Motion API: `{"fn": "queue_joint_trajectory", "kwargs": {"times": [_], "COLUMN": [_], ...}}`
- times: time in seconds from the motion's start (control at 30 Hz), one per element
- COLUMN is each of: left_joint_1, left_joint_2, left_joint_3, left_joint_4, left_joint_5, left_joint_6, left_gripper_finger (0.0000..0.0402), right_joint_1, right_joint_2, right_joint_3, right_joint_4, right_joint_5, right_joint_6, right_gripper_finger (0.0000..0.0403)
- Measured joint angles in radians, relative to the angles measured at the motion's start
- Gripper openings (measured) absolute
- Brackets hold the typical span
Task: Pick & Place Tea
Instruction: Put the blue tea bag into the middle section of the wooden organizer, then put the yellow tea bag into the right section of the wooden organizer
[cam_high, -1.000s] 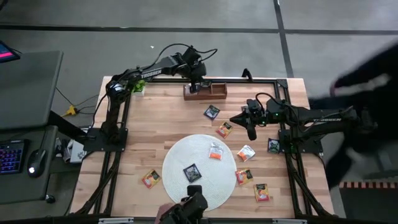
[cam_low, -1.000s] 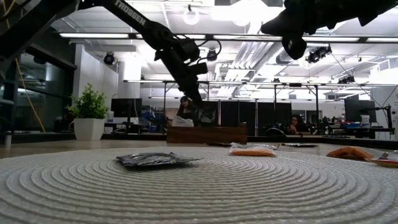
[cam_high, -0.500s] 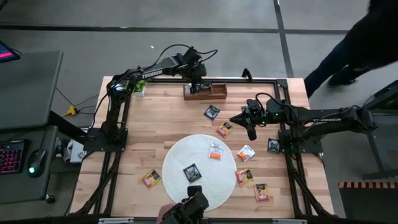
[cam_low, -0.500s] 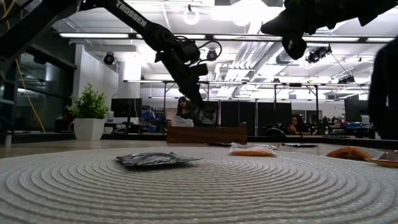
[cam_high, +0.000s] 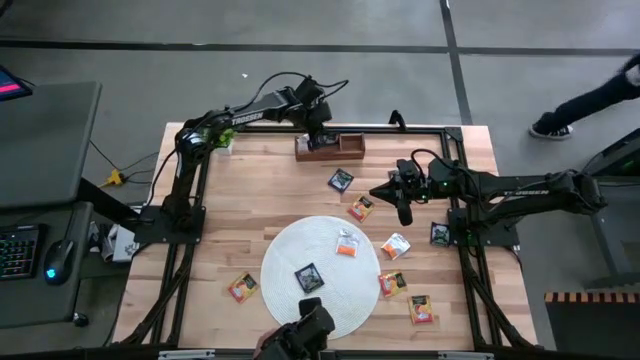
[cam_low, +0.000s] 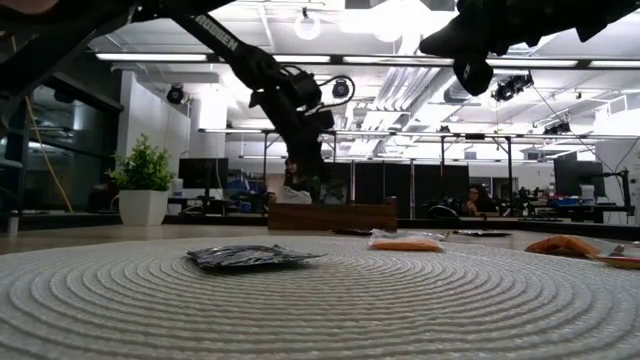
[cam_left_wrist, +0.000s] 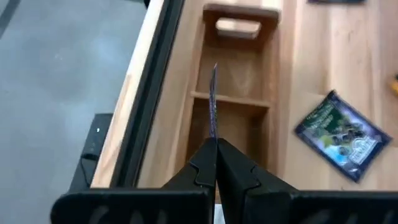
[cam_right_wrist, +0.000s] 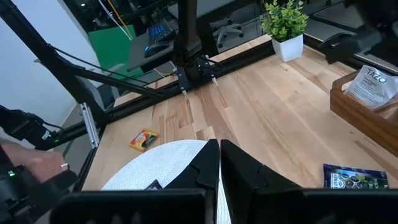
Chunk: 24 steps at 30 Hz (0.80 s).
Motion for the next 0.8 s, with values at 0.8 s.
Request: {"fn": "queue_joint_trajectory", "kwargs": {"times": [0.8], "left_joint_1": [0.0], "left_joint_2": [0.001], "left_joint_3": [-0.002], "left_joint_4": [-0.048], "left_joint_5": [-0.035], "left_joint_6": [-0.052], "left_gripper_finger": [0.0131], "right_joint_1": [0.0], "right_joint_2": [0.0], "right_joint_3": [0.0], "right_joint_4": [0.0], "right_joint_5": [0.0], "right_joint_6": [0.0], "right_gripper_finger": [0.0012]}}
